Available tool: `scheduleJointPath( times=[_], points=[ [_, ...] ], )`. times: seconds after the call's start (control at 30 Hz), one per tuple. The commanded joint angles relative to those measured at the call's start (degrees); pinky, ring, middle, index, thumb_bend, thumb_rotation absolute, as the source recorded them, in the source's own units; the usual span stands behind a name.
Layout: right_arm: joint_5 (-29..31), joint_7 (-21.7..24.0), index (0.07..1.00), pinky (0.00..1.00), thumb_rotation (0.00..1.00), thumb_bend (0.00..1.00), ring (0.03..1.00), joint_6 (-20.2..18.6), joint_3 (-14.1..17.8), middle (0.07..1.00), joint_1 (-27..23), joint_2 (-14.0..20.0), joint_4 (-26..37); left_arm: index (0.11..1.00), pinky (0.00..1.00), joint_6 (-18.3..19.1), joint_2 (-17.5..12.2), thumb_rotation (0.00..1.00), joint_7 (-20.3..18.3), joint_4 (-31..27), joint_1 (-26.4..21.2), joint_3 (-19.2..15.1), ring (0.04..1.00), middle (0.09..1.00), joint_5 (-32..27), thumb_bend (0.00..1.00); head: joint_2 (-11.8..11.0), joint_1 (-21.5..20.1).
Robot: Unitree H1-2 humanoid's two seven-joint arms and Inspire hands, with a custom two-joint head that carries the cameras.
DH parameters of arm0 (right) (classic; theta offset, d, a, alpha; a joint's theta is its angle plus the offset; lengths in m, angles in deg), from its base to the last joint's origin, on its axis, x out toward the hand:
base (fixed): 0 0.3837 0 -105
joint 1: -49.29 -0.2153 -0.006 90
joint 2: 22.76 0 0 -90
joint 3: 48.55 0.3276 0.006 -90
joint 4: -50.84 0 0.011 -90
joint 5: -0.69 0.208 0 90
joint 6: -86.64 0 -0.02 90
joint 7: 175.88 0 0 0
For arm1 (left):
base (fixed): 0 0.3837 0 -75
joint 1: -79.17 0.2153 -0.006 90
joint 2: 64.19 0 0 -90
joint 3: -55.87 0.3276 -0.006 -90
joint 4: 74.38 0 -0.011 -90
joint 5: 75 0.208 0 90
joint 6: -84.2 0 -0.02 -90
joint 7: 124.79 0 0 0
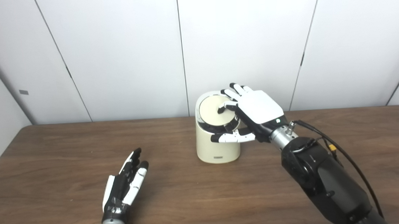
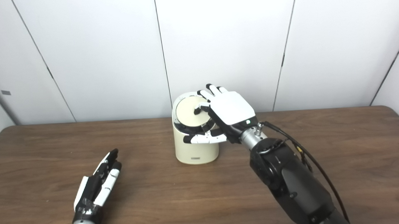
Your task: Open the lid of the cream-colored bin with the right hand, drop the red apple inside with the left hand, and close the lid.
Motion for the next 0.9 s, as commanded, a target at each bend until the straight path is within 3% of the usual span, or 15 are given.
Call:
scheduleJointPath(
  times=[0.0,0.17,0.33,0.47,0.67,0.87],
  points=[
    [0.89,2.19,0.698,0.96,0.94,0.56,1.000,-0.67,0.93,0.943,0.43,0.05,1.05,0.953,0.98,0.59,-0.09,0.72,-0.35,-1.45,-0.17,0.34,0.974,0.967,0.34,0.57,0.02,0.00],
    [1.44,1.02,0.708,0.94,0.90,0.54,0.993,-1.12,4.17,0.926,0.42,-0.53,5.59,0.954,0.98,0.20,-0.10,0.72,-0.51,-1.29,-0.03,0.15,0.983,0.971,-0.10,0.57,-0.07,-0.17],
    [0.89,3.15,0.734,0.93,0.90,0.51,0.995,-3.27,7.84,0.926,0.88,-0.41,11.60,0.955,0.99,-0.64,0.04,0.69,-0.77,-0.81,-0.01,-0.28,0.981,0.971,-0.97,0.56,-0.16,-0.27],
    [0.44,4.63,0.739,0.91,0.78,0.44,0.986,-4.82,10.87,0.922,2.82,0.27,14.88,0.952,0.98,-1.18,-0.16,0.69,-0.75,-0.43,-0.29,-0.34,0.970,0.964,-0.63,0.55,-0.33,-0.30],
    [6.05,3.07,0.796,0.87,0.72,0.45,0.952,-5.16,16.60,0.925,10.87,1.09,15.36,0.956,0.96,-1.27,-1.07,0.70,-1.31,-1.56,0.32,-0.58,0.968,0.962,-0.65,0.52,-0.53,-0.04],
    [15.11,3.31,0.901,0.87,0.77,0.49,0.964,-5.89,20.40,0.958,19.31,0.38,13.89,0.964,0.94,-1.21,-3.57,0.69,-1.87,-3.27,1.91,-1.32,0.977,0.981,0.21,0.51,-0.89,0.30]
  ],
)
